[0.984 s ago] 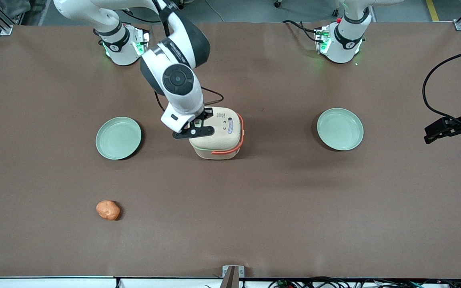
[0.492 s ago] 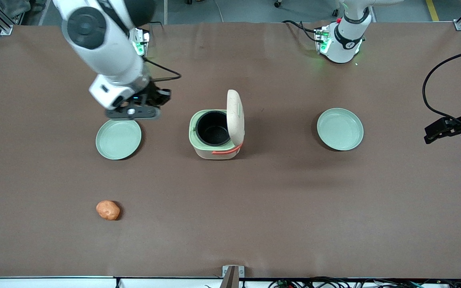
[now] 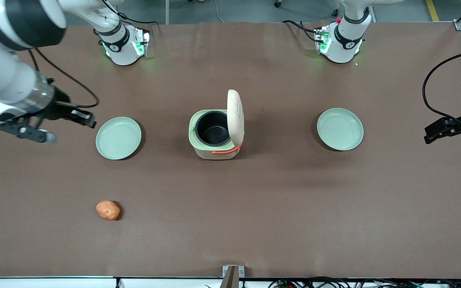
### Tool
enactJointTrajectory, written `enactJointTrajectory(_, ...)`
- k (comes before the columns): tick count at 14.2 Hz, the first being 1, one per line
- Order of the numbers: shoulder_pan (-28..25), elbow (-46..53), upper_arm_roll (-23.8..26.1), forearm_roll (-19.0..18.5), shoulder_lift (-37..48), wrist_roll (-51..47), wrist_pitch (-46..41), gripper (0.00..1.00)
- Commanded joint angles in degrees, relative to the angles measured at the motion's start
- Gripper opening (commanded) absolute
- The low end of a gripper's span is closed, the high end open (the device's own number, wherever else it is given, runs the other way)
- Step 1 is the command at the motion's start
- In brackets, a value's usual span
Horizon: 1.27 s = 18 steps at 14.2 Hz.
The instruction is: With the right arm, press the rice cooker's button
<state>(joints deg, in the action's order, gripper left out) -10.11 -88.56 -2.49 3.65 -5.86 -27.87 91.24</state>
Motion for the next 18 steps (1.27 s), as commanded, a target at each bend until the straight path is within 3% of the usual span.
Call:
enactJointTrajectory(1, 1.9, 0.5, 1.3, -7.0, 2.1, 0.6, -0.4, 1.00)
enactJointTrajectory(4, 4.6, 2.2, 1.2, -7.1, 2.3, 5.6, -0.6, 1.00)
enactJointTrajectory(7, 8.8, 2.2, 1.3, -6.9, 3.7, 16.7, -1.8, 1.00)
enactJointTrajectory(11, 13.8, 2.1, 1.2, -4.5, 5.1, 26.4, -3.4, 1.00)
enactJointTrajectory(18, 15.2, 2.2, 1.2, -4.4, 4.9, 27.9, -1.4, 1.00)
